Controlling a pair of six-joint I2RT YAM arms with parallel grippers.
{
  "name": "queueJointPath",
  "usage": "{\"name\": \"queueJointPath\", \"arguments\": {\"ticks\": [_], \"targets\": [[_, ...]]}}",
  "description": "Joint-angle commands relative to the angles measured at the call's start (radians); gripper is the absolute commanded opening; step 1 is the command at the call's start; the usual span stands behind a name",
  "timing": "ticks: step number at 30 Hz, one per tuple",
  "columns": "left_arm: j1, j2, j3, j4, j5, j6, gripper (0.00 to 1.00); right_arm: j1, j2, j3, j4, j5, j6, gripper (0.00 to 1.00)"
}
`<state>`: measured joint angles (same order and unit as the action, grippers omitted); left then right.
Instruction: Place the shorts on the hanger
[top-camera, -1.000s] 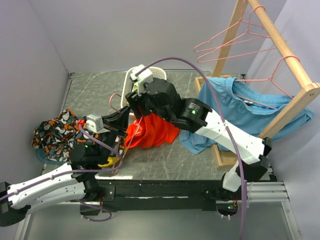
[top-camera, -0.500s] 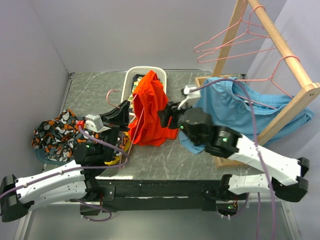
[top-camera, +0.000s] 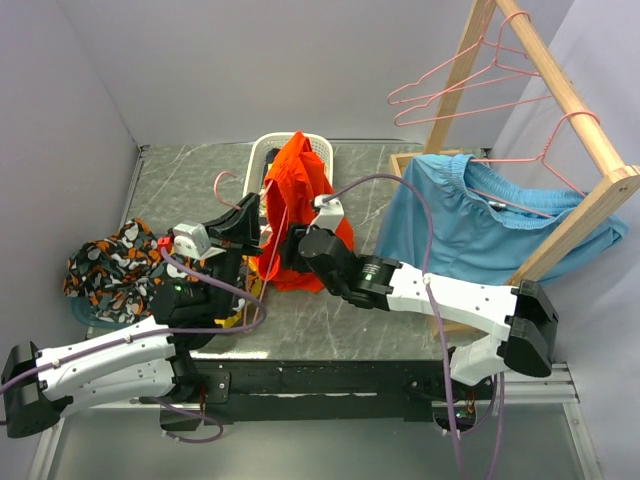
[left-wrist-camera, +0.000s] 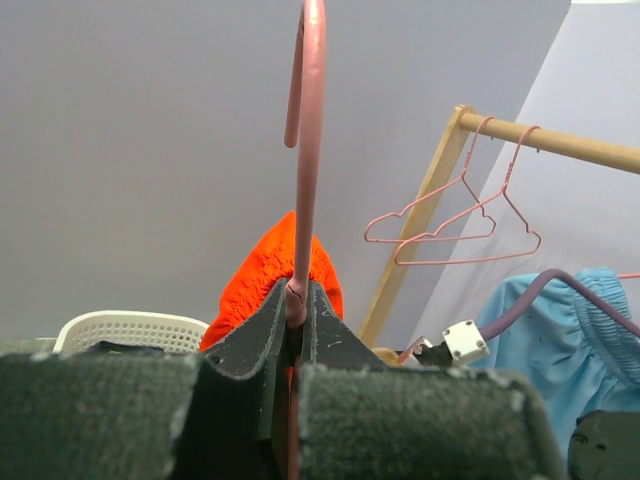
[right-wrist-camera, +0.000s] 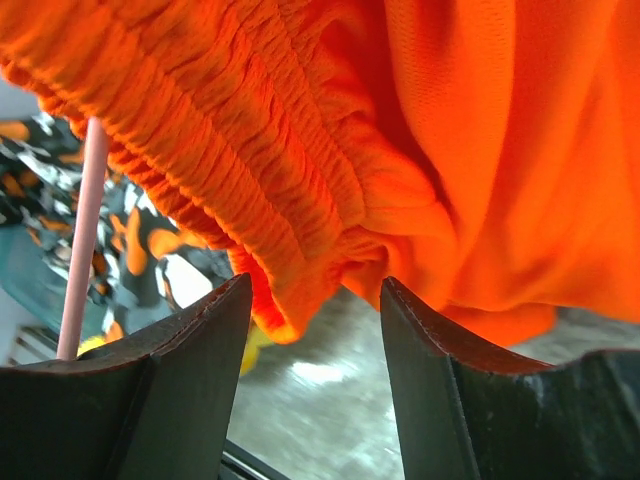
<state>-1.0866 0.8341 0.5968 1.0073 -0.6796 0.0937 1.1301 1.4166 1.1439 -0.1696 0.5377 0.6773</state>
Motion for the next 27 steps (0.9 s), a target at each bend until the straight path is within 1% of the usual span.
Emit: {"name": "queueJointPath", "arguments": {"ticks": [1, 4, 6, 8, 10, 11, 12, 13, 14, 15, 17, 21, 23, 25, 27], "targets": [[-0.006, 0.002, 0.077, 0.131, 0.003, 0.018, 0.01, 0.008, 0.045, -0.009, 0.127, 0.035, 0.085, 0.62], [-0.006, 0.006, 0.087, 0.134, -0.001, 0.028, 0.01, 0.022, 0.068, -0.013, 0.151, 0.05, 0.105, 0.62], [-0.007, 0.008, 0.089, 0.145, -0.005, 0.031, 0.01, 0.025, 0.099, -0.009, 0.136, 0.07, 0.134, 0.62], [-0.007, 0.011, 0.09, 0.158, -0.009, 0.031, 0.01, 0.023, 0.116, -0.012, 0.131, 0.09, 0.152, 0.57], [-0.007, 0.019, 0.087, 0.174, -0.015, 0.034, 0.01, 0.023, 0.13, -0.022, 0.15, 0.105, 0.165, 0.47], [-0.007, 0.022, 0.087, 0.195, -0.026, 0.035, 0.01, 0.023, 0.133, -0.03, 0.156, 0.116, 0.166, 0.39], [-0.007, 0.025, 0.086, 0.214, -0.034, 0.041, 0.01, 0.026, 0.139, -0.029, 0.151, 0.122, 0.165, 0.2], [-0.007, 0.036, 0.084, 0.234, -0.04, 0.046, 0.01, 0.028, 0.14, -0.023, 0.139, 0.128, 0.162, 0.1], [-0.007, 0.046, 0.083, 0.282, -0.049, 0.052, 0.01, 0.043, 0.14, -0.009, 0.124, 0.139, 0.156, 0.02], [-0.007, 0.057, 0.081, 0.307, -0.051, 0.075, 0.01, 0.057, 0.134, 0.0, 0.083, 0.175, 0.153, 0.0], [-0.007, 0.098, 0.089, 0.361, -0.054, 0.112, 0.01, 0.098, 0.119, 0.011, 0.049, 0.199, 0.137, 0.0], [-0.006, 0.172, 0.1, 0.522, -0.061, 0.169, 0.01, 0.155, 0.042, 0.013, -0.051, 0.205, 0.146, 0.0], [0.002, 0.227, 0.116, 0.571, -0.064, 0.207, 0.01, 0.175, 0.016, 0.013, -0.083, 0.188, 0.153, 0.0], [0.016, 0.279, 0.129, 0.612, -0.06, 0.209, 0.01, 0.209, -0.014, 0.02, -0.14, 0.179, 0.168, 0.0], [0.048, 0.306, 0.147, 0.614, -0.057, 0.175, 0.01, 0.237, -0.037, 0.034, -0.195, 0.174, 0.177, 0.0]]}}
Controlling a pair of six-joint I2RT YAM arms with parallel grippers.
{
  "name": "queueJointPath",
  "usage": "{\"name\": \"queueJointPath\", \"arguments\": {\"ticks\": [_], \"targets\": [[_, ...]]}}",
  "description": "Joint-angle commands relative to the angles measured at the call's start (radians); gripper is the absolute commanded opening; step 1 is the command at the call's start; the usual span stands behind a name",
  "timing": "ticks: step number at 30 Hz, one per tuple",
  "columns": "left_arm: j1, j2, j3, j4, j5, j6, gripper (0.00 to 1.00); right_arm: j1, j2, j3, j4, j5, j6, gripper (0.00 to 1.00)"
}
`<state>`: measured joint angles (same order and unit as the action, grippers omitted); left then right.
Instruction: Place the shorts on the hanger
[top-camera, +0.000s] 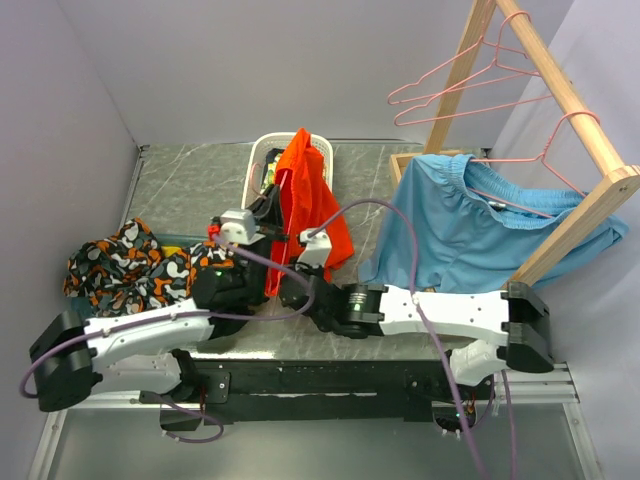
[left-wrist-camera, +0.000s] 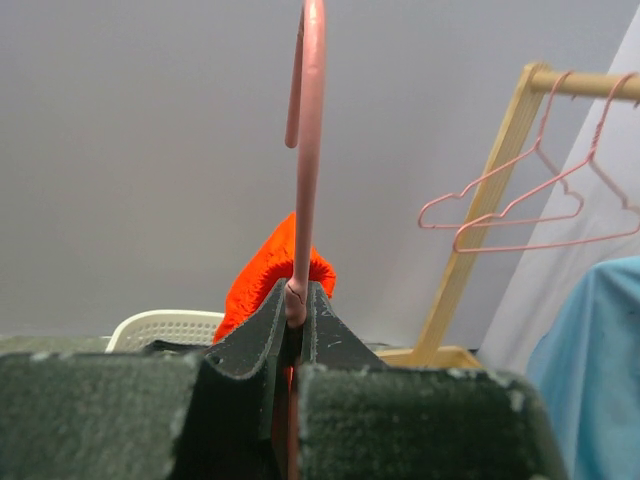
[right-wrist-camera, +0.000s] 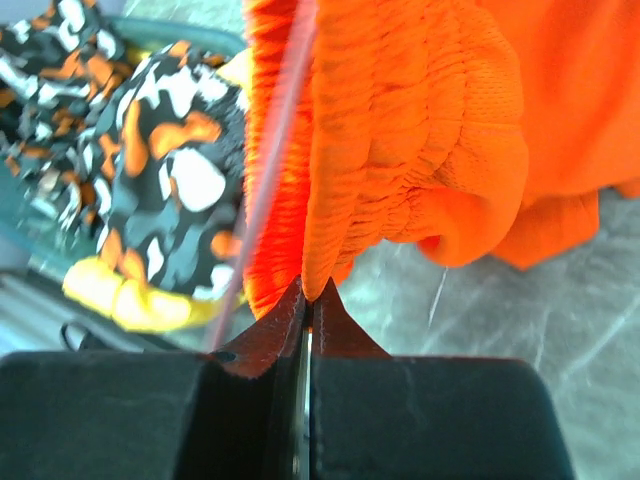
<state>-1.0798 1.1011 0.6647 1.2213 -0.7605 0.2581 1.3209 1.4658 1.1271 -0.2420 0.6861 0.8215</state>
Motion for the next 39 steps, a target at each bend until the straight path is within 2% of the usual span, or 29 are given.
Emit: {"name": "queueJointPath", "arguments": {"ticks": [1, 11, 20, 24, 27, 30, 31, 34, 38, 39], "targets": [[0.053, 0.057, 0.084, 0.388, 0.035, -0.011, 0.01, 0.054, -0.094, 0.057, -0.135, 0.014, 0.037, 0.0], [0.214, 0.121, 0.137, 0.305, 0.104, -0.226, 0.01, 0.081, -0.176, 0.082, -0.218, -0.118, 0.041, 0.0], [0.251, 0.204, 0.144, 0.319, 0.124, -0.309, 0.01, 0.083, -0.234, 0.138, -0.244, -0.164, 0.019, 0.0], [0.253, 0.194, 0.11, 0.307, 0.151, -0.374, 0.01, 0.034, -0.243, 0.168, -0.261, -0.171, 0.001, 0.0], [0.254, 0.142, 0.089, 0.206, 0.194, -0.436, 0.01, -0.049, -0.242, 0.175, -0.26, -0.224, -0.028, 0.0], [0.254, 0.06, 0.067, 0.043, 0.251, -0.506, 0.01, -0.121, -0.26, 0.169, -0.23, -0.299, -0.062, 0.0], [0.254, 0.04, 0.067, -0.083, 0.288, -0.543, 0.01, -0.159, -0.266, 0.172, -0.226, -0.31, -0.077, 0.0], [0.256, -0.029, 0.047, -0.187, 0.334, -0.598, 0.01, -0.216, -0.272, 0.198, -0.224, -0.338, -0.104, 0.0], [0.259, -0.076, 0.096, -0.463, 0.395, -0.611, 0.01, -0.236, -0.26, 0.244, -0.217, -0.379, -0.131, 0.0], [0.259, -0.089, 0.101, -0.485, 0.408, -0.608, 0.01, -0.236, -0.253, 0.258, -0.22, -0.393, -0.139, 0.0]]}}
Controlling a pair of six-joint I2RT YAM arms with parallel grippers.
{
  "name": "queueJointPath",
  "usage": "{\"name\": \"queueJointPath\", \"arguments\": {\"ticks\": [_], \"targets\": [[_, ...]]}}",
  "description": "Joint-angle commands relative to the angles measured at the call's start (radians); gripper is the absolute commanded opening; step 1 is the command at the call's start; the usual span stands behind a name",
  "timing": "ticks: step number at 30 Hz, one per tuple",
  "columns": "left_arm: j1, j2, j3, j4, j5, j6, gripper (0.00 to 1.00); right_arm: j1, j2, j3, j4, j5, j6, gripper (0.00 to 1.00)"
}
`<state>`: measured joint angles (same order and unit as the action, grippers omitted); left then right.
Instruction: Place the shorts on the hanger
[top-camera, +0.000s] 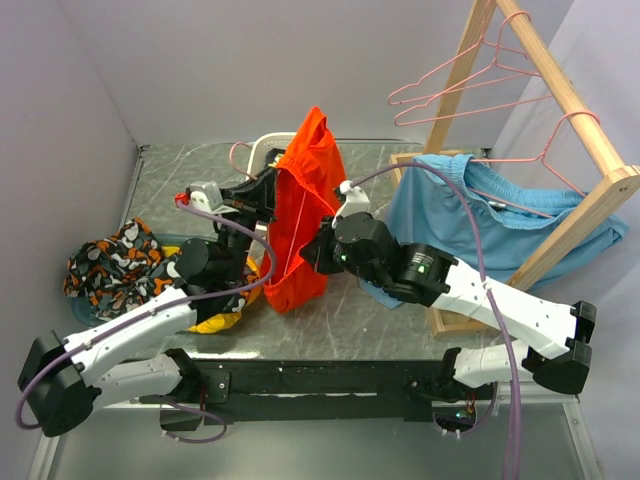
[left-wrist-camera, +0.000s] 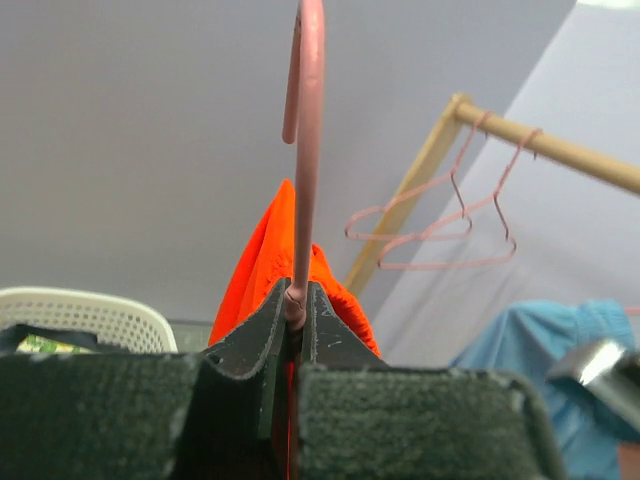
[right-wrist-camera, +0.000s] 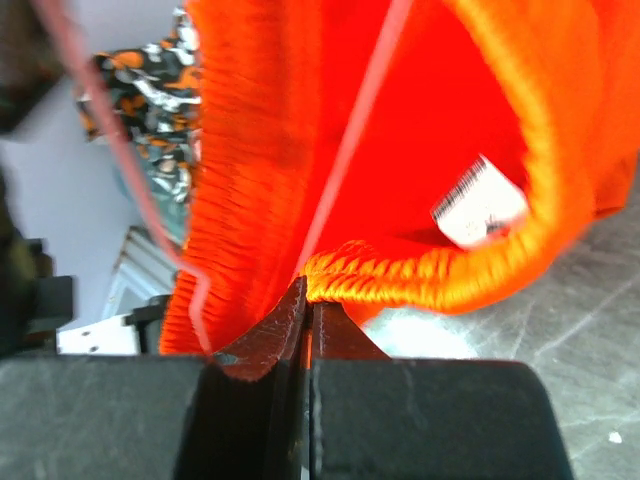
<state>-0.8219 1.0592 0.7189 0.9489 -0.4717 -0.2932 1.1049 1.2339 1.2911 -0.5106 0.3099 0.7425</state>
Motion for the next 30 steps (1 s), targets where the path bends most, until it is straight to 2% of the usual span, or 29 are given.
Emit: {"name": "queueJointPath", "arguments": {"ticks": [1, 6, 9, 10, 12, 15, 16, 19, 22, 25, 30], "targets": [[0.001, -0.051, 0.059, -0.238, 0.128, -0.058, 0.01, -0.022, -0.008, 0.121, 0.043, -0.02, -0.061, 0.0], [0.003, -0.077, 0.1, -0.425, 0.172, -0.072, 0.01, -0.031, -0.002, 0.171, 0.037, -0.011, -0.08, 0.0], [0.001, -0.081, 0.171, -0.534, 0.202, -0.063, 0.01, -0.04, 0.018, 0.2, 0.02, -0.014, -0.091, 0.0], [0.001, -0.079, 0.235, -0.635, 0.228, -0.054, 0.01, -0.042, 0.028, 0.197, 0.018, -0.015, -0.092, 0.0], [0.003, -0.079, 0.286, -0.72, 0.24, -0.05, 0.01, -0.053, 0.03, 0.176, 0.024, -0.034, -0.098, 0.02], [0.001, -0.084, 0.356, -0.85, 0.237, -0.04, 0.01, -0.053, 0.021, 0.145, 0.05, -0.104, -0.139, 0.21], [0.001, -0.084, 0.391, -0.89, 0.245, -0.034, 0.01, -0.048, 0.012, 0.142, 0.043, -0.104, -0.146, 0.35], [0.004, -0.077, 0.453, -1.028, 0.254, -0.035, 0.01, -0.037, -0.026, 0.122, 0.015, -0.06, -0.18, 0.54], [0.004, -0.096, 0.461, -1.095, 0.266, -0.044, 0.01, -0.034, -0.071, 0.103, 0.009, -0.002, -0.222, 0.59], [0.007, -0.122, 0.462, -1.131, 0.285, -0.055, 0.01, -0.033, -0.071, 0.094, -0.012, 0.104, -0.264, 0.59], [0.006, -0.145, 0.462, -1.165, 0.315, -0.058, 0.01, -0.03, -0.011, 0.096, 0.014, 0.058, -0.333, 0.58]]}}
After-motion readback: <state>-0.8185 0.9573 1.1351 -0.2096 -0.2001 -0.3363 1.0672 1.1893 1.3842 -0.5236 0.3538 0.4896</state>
